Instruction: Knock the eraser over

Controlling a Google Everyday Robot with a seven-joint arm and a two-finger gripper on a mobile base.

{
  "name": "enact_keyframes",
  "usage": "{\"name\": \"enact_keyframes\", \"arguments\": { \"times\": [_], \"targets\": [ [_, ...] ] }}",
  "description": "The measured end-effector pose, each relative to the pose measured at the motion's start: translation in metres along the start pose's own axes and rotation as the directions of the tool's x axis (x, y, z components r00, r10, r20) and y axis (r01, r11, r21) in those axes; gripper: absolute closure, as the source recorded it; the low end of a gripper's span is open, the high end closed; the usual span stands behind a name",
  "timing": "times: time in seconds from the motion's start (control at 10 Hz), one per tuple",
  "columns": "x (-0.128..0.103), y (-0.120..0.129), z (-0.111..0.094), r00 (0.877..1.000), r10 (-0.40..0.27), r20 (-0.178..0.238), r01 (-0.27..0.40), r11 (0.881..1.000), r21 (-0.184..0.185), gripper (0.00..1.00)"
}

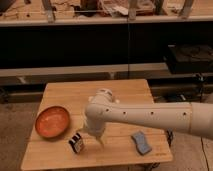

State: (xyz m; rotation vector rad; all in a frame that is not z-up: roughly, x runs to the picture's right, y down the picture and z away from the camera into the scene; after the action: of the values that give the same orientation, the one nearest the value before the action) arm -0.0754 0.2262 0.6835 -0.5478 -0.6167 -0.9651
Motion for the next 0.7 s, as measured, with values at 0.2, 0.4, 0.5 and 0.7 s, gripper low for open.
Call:
{"name": "enact_keyframes", "arguments": {
  "times": [0.2, 0.4, 0.5, 0.7],
  "targets": [
    [-0.002, -0.0018, 0.0006, 1.0, -0.004, 0.002, 0.004, 1.0, -0.001, 0.2],
    [-0.0029, -0.0034, 0.0011, 1.0, -0.006, 0.005, 0.006, 1.0, 0.0, 0.2],
    [-0.0035, -0.0039, 0.001, 1.0, -0.006, 0.006, 0.006, 1.0, 0.0, 0.2],
    [-0.0061, -0.0053, 0.0015, 1.0, -0.008, 0.008, 0.008, 1.0, -0.001, 0.2]
  ]
}}
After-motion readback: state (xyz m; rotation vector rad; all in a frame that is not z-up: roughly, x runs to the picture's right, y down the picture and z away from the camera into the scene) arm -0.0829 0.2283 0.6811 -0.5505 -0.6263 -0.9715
